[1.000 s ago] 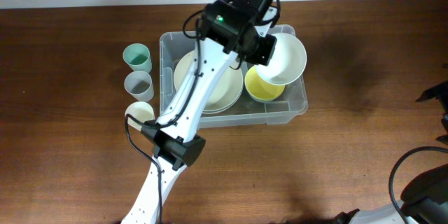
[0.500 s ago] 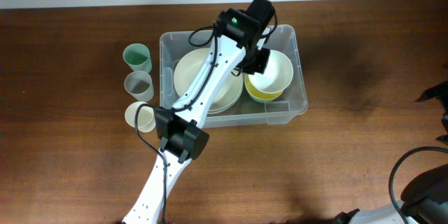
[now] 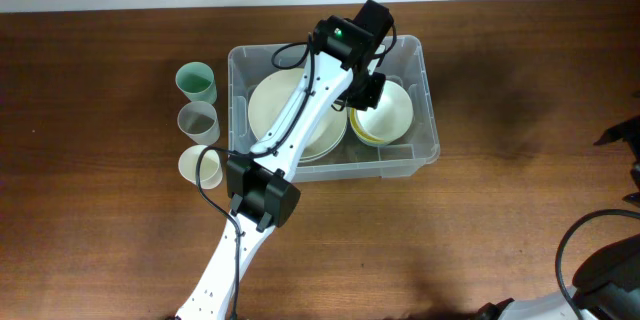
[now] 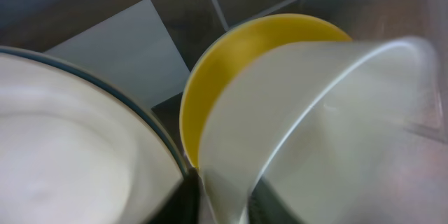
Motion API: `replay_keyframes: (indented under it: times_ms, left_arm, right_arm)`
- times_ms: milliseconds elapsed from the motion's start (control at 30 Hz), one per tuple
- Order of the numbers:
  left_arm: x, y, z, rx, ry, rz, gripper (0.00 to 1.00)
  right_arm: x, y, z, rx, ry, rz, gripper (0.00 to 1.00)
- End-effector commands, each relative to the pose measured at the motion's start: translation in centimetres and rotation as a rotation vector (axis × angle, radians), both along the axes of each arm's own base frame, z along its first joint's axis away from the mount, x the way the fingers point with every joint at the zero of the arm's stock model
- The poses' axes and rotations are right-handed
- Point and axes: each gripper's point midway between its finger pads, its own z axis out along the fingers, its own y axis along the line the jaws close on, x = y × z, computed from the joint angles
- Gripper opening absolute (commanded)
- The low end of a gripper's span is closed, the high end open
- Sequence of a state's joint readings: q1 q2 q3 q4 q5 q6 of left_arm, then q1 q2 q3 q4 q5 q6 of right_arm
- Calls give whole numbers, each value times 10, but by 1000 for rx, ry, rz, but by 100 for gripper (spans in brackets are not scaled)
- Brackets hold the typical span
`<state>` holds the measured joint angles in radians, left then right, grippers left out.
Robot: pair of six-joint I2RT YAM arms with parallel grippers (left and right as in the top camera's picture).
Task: Pack container
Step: 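Lower the white bowl onto the yellow bowl and release it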
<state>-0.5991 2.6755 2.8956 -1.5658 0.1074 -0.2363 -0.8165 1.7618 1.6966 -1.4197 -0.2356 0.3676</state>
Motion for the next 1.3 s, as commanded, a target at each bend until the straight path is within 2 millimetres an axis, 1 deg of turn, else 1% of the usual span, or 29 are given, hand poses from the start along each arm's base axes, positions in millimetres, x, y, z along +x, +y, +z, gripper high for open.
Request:
replay_keyframes:
  times_ms: [0, 67, 133, 200, 333, 400, 467, 533, 567, 600, 633, 700, 733, 767, 800, 900, 933, 967, 1033, 1100, 1167, 1200, 1267]
  left_arm:
    - [3, 2, -6, 10, 2, 7, 34]
    - [4, 2, -5, 8, -4, 7, 39]
    - [8, 2, -5, 8, -22, 11, 48]
    - [13, 2, -3, 1, -37, 15, 52]
    - [20, 6, 10, -20, -68, 28, 70]
    - [24, 10, 21, -31, -90, 32, 79]
    - [26, 16, 36, -46, -113, 43, 79]
    - [30, 25, 59, -69, -152, 62, 80]
    - [32, 29, 71, -81, -172, 71, 95]
    - [34, 36, 86, -95, -196, 84, 99]
    - [35, 47, 106, -111, -226, 102, 99]
    - [32, 61, 130, -129, -253, 123, 99]
    - [28, 67, 138, -134, -252, 128, 100]
    - [23, 68, 142, -141, -244, 111, 99]
    - [15, 65, 143, -155, -225, 63, 99]
    - [-9, 53, 137, -182, -140, -46, 99]
    - [-12, 49, 133, -182, -128, -62, 94]
    - [-16, 43, 130, -178, -117, -74, 83]
    - [-20, 35, 126, -173, -110, -93, 63]
    - [-25, 27, 121, -162, -102, -112, 34]
    - [-30, 19, 117, -152, -96, -129, 7]
    - [-32, 16, 113, -141, -94, -137, 1]
    - [-35, 10, 106, -125, -82, -150, 1]
  right_arm:
    - [-2, 0, -1, 1, 6, -10, 99]
    - [-2, 0, -1, 1, 6, -10, 99]
    - [-2, 0, -1, 1, 6, -10, 99]
    - [-2, 0, -1, 1, 6, -10, 99]
    - [-2, 0, -1, 1, 6, -10, 99]
    - [-2, 0, -1, 1, 6, -10, 99]
    - [-2, 0, -1, 1, 6, -10, 99]
    - [-2, 0, -1, 1, 6, -10, 99]
    - [-2, 0, -1, 1, 6, -10, 99]
    - [-2, 0, -1, 1, 6, -10, 99]
    - [-2, 0, -1, 1, 6, -10, 99]
    - [-2, 0, -1, 1, 6, -10, 99]
    - [-2, 0, -1, 1, 6, -10, 99]
    - [-2, 0, -1, 1, 6, -10, 99]
    - [-2, 0, -1, 1, 6, -10, 99]
    - [-2, 0, -1, 1, 6, -10, 99]
    - [-2, 0, -1, 1, 6, -10, 99]
    - [-2, 0, -1, 1, 6, -10, 99]
    - [-2, 0, -1, 1, 6, -10, 99]
    - [-2, 0, -1, 1, 6, -10, 99]
    - [-2, 0, -1, 1, 6, -10, 99]
    - [-2, 0, -1, 1, 6, -10, 99]
    - [-2, 0, -1, 1, 6, -10, 99]
